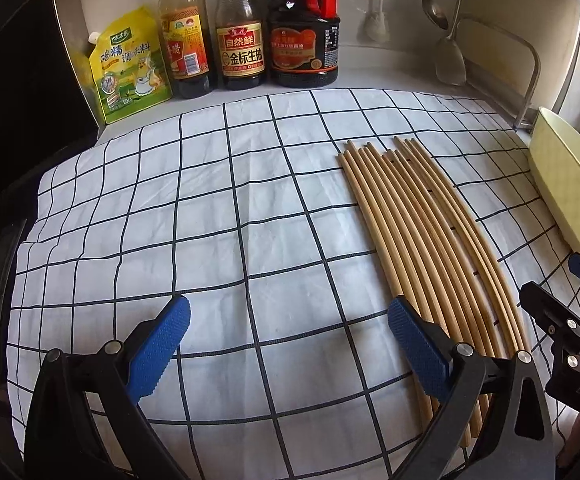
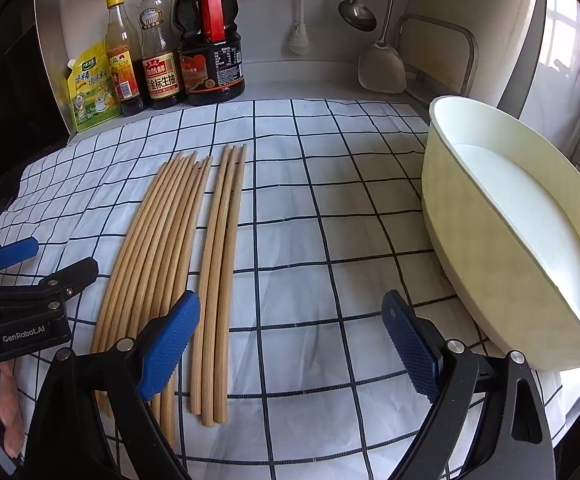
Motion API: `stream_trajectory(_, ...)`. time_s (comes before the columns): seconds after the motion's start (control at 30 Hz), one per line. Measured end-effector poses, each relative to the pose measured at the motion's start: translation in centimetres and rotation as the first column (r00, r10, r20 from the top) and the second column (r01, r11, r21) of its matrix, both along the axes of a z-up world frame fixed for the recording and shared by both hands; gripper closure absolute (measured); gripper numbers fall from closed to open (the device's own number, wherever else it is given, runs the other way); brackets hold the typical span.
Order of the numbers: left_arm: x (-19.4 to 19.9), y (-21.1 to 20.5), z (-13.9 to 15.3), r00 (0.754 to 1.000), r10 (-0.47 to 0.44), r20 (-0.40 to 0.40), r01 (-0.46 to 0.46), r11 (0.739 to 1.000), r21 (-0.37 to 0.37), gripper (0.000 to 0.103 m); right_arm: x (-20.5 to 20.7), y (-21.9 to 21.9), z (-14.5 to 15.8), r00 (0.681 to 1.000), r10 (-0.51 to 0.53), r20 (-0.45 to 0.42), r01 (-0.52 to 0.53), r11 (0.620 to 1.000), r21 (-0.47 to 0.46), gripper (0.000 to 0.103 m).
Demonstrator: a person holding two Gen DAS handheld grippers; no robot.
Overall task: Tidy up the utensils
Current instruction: 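Lower the left gripper onto one wooden chopstick and close while the right gripper grasps another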
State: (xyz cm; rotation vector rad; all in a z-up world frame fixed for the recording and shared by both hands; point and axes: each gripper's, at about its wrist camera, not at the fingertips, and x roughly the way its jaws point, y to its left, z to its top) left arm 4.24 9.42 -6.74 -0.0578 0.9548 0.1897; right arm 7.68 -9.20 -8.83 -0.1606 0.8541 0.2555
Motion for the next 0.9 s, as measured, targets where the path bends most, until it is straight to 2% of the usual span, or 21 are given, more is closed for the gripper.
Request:
stream_trajectory(0.2,0.2,-0.1,-0.2,1.0,-0.009,-0.013,0.008,1.0,-0.009,0.006,1.1,0.5,-1.1,1.0,0.001,-0.026,-0.003,0.998,-0.058,0.015)
stream_trajectory(0.57,0.3,-0.8,-0.4,0.999,-0.023,-0.024,0.023,1.0,-0.006,0.006,1.6,0.8,-1.6,0.999,0.027,-0.022,-0.029,0.996,-0.081,0.015)
stream_trajectory(0.9,-0.1,-1.4,-0.1,0.999,-0.035,-0.022,0.035,0.999,0.0,0.006,1.9,-0.5,-1.9,0.999,0.033,-0.042,-0.034,0.999,-0.024,0.015)
